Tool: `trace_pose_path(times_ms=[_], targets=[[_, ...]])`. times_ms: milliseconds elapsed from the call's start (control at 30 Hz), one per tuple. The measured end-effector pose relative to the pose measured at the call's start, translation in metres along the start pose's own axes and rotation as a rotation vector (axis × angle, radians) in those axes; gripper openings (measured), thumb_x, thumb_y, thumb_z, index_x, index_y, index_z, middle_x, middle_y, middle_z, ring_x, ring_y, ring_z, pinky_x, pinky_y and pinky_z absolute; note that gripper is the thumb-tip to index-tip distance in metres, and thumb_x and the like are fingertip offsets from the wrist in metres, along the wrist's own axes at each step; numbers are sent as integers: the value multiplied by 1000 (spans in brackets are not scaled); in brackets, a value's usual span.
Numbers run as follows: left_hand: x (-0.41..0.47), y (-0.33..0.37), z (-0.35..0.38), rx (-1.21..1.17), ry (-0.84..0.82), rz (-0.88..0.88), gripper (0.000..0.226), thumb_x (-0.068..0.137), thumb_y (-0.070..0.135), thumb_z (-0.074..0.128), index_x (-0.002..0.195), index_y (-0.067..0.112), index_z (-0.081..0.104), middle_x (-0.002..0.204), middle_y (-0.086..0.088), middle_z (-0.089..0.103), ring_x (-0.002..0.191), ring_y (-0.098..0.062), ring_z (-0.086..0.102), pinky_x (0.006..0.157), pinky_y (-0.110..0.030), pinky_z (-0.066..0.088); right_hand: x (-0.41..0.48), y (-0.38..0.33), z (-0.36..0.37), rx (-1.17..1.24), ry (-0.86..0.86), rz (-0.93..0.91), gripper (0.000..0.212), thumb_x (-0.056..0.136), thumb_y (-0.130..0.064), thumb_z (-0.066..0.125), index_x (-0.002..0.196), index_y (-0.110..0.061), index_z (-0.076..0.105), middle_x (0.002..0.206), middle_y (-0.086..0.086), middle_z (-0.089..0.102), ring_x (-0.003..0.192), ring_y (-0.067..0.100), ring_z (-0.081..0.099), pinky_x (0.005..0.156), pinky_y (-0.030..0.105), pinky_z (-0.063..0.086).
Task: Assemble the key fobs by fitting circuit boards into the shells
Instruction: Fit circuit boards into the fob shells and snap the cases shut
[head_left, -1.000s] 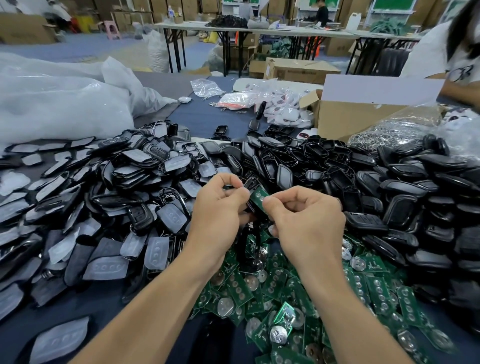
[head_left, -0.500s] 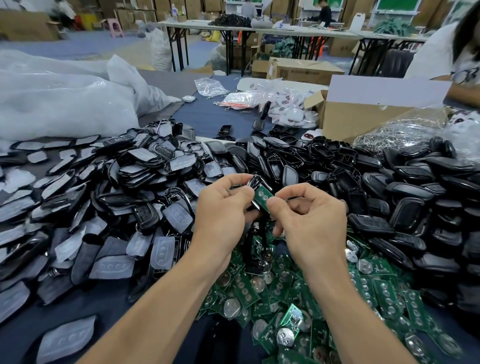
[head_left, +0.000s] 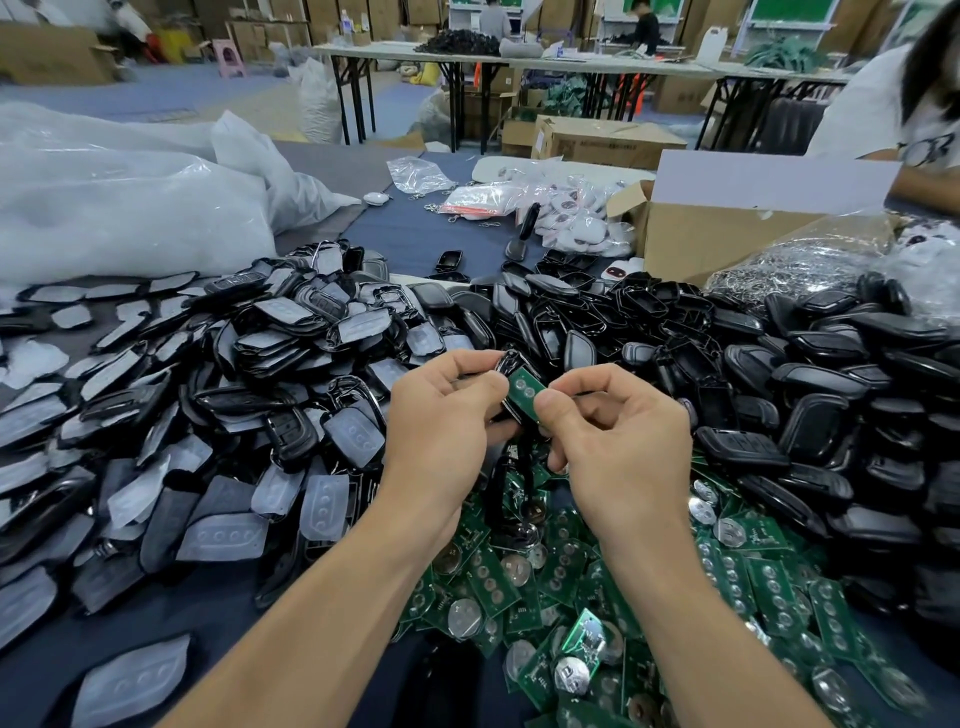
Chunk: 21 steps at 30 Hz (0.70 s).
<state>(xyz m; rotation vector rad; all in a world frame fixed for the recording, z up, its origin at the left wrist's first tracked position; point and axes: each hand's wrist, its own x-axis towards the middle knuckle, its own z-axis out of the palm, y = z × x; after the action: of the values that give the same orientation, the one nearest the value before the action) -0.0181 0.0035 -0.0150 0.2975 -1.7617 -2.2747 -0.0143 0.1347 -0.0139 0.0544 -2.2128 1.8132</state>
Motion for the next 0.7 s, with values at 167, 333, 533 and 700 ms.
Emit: trace_pose_path(times_ms=[167, 333, 533, 700], targets=[[-1, -1, 1, 23, -28, 16, 19, 94, 0, 69, 92, 18, 76, 71, -11, 68, 70, -17, 68, 69, -33, 64, -1, 1, 2, -86, 70, 14, 15, 85, -25, 81, 74, -28, 71, 57, -7, 69, 45, 14, 60, 48, 27, 52], [-5, -1, 3, 55, -66, 90, 20, 87, -6, 76, 94, 13, 73, 77, -27, 73, 71, -30, 63, 61, -26, 60, -1, -1, 2, -93, 111, 43, 19, 81, -21, 83, 68, -24, 69, 56, -11, 69, 46, 6, 61, 45, 17, 47], [-5, -3, 4, 47, -36, 104, 24, 84, -8, 77, 91, 15, 73, 72, -13, 76, 69, -29, 64, 57, -21, 56, -2, -3, 3, -103, 102, 73, 19, 80, -20, 84, 67, -23, 70, 57, -10, 70, 51, 10, 66, 49, 24, 54], [-6, -1, 4, 49, -15, 107, 24, 76, -1, 83, 81, 21, 77, 70, -12, 76, 68, -31, 63, 56, -31, 60, -2, -6, 3, -113, 95, 86, 20, 80, -22, 84, 66, -23, 70, 56, -10, 69, 49, 8, 65, 45, 19, 48]])
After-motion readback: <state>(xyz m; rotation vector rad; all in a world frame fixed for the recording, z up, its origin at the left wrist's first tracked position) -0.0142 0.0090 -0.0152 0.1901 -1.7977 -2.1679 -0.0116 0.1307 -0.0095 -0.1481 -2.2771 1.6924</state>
